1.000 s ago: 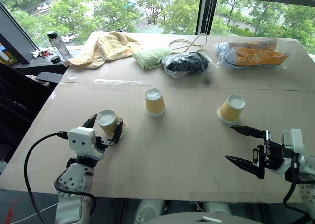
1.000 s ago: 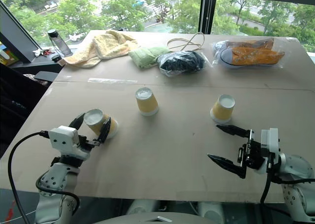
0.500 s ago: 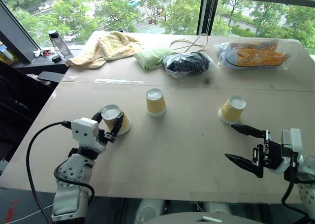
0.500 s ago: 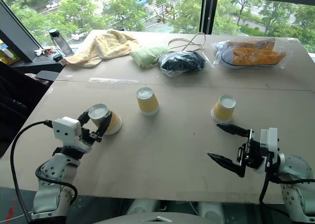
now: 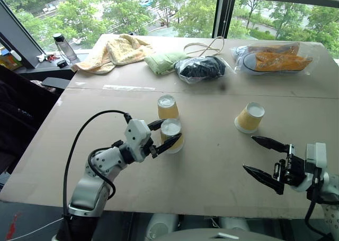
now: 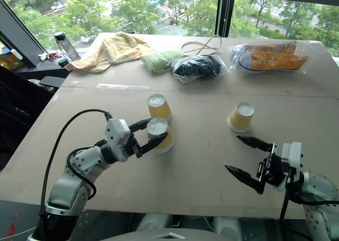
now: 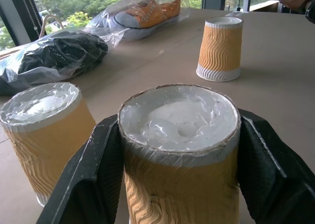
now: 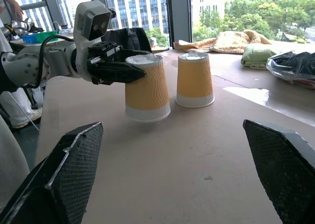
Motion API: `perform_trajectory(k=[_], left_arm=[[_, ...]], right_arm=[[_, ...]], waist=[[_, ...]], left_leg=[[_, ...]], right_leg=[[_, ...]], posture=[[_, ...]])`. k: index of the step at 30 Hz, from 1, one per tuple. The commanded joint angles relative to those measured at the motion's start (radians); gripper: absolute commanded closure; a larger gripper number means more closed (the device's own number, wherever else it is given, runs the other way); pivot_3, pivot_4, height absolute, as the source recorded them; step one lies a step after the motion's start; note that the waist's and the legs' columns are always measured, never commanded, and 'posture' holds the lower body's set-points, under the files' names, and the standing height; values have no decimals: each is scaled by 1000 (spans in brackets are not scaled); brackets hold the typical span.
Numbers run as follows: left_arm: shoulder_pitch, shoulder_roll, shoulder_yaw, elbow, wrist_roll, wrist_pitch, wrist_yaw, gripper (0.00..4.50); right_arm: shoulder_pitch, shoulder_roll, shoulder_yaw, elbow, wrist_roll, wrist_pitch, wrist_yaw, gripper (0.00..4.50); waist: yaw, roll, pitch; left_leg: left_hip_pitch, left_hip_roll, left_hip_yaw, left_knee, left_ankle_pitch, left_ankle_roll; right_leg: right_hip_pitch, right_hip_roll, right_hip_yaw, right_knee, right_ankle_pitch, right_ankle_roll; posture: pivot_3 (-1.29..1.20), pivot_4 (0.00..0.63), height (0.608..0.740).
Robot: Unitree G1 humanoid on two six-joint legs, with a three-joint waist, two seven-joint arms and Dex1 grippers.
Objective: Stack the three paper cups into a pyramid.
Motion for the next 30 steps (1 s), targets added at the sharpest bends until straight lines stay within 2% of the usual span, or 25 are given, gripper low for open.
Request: perform_trajectory(k=[1, 9, 21, 27, 28, 29, 30], left_arm=[[-46, -28, -56, 44, 7, 1, -42, 2003], [-199, -131, -163, 198, 127, -58, -32, 2003], [-284, -246, -190, 290, 196, -105, 17, 2003], [-282, -259, -187, 304, 189, -121, -8, 2003], [-279, -257, -182, 297, 178, -121, -16, 999], [-277, -254, -177, 291, 169, -123, -24, 793], [-276, -252, -170, 282, 158, -127, -32, 284]], right_arm=[[14, -7, -41, -23, 10, -19, 2, 0], [18, -15, -68, -3, 11, -20, 9, 0], [11, 0, -71, 3, 15, -23, -7, 0], [4, 0, -63, 2, 7, -21, -11, 0], [3, 0, -62, 2, 7, -21, -12, 0], [3, 0, -62, 2, 6, -21, -12, 0], [2, 0, -62, 4, 6, -22, -11, 0]], waist=[[-1, 0, 0], [0, 1, -1], [0, 1, 0], [-2, 1, 0], [-2, 1, 0], [-2, 1, 0], [-2, 1, 0]], left_leg=[[0, 0, 0, 0, 0, 0], [0, 0, 0, 0, 0, 0], [0, 0, 0, 0, 0, 0], [0, 0, 0, 0, 0, 0], [0, 0, 0, 0, 0, 0], [0, 0, 0, 0, 0, 0], [0, 0, 0, 0, 0, 0]], right_leg=[[0, 0, 0, 0, 0, 1], [0, 1, 0, 1, 2, 3], [0, 0, 0, 1, 2, 3], [0, 1, 0, 1, 2, 3], [0, 1, 0, 1, 2, 3], [0, 1, 0, 1, 2, 3], [0, 1, 0, 1, 2, 3]], posture=[[0, 150, 740], [0, 150, 740], [0, 150, 740], [0, 150, 740], [0, 150, 740], [0, 150, 740], [0, 150, 740]])
